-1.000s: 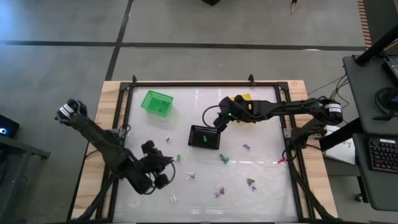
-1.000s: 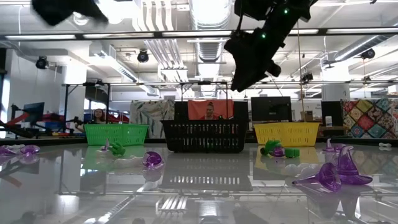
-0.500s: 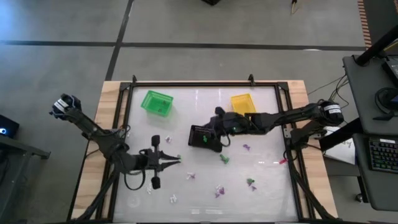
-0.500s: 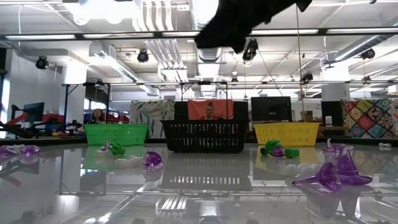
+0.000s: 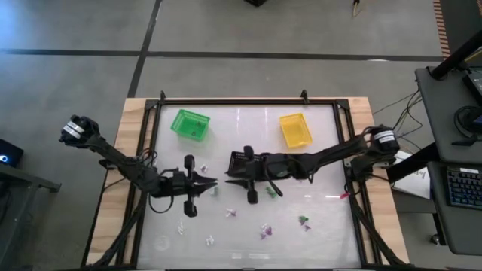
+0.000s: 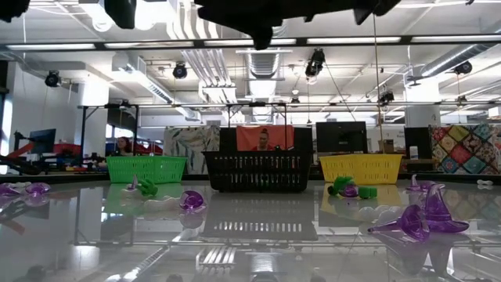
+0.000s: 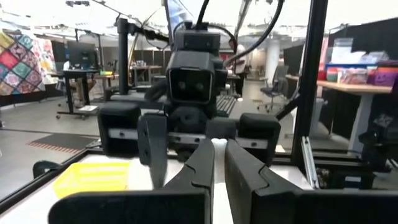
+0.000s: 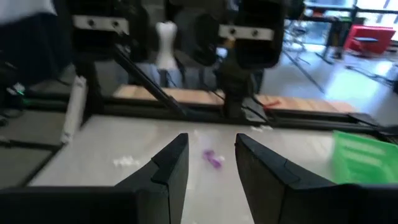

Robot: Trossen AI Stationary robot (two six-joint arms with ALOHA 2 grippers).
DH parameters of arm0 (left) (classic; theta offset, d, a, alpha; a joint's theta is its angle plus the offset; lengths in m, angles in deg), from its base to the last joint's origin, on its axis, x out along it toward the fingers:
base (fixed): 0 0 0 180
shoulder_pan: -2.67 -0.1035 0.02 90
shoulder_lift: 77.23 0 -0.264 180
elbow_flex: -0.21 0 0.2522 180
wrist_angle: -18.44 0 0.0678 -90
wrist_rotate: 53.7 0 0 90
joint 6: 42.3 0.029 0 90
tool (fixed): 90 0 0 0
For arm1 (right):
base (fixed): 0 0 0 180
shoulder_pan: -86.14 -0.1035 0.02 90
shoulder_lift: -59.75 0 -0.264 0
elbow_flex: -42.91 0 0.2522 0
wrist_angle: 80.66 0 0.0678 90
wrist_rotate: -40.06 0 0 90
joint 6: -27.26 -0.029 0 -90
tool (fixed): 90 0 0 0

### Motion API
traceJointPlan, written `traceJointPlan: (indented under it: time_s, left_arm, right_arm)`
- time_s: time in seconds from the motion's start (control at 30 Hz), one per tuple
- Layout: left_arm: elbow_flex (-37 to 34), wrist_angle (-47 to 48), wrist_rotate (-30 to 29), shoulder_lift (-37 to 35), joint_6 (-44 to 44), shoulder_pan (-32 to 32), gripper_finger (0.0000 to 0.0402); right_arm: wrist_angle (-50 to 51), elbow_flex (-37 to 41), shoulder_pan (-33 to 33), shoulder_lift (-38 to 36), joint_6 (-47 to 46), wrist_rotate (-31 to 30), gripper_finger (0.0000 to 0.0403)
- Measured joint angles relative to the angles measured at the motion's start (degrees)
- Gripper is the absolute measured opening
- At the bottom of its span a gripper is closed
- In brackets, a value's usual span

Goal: Sort Halloween decoration
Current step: Put the white bone toy into the yellow bin

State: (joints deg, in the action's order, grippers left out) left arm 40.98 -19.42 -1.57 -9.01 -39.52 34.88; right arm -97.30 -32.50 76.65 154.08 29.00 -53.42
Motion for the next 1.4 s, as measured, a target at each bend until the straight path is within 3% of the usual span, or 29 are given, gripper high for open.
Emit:
traceJointPlan:
  time_s: [0.23,0.7,1.4]
  left_arm:
    - [-0.51,0.02,2.08,0.11,0.11,-1.31,0.0000]
    - [-0.51,2.29,3.02,0.13,-0.26,-2.91,0.0000]
    - [-0.47,-1.72,1.95,1.85,-1.14,-4.03,0.0000]
  right_arm:
    - [-2.52,-2.49,-0.01,3.38,-0.63,2.28,0.0125]
    - [-2.94,-3.65,0.02,2.96,0.64,3.97,0.0123]
    - [-4.45,-3.60,1.02,3.07,3.67,3.49,0.0060]
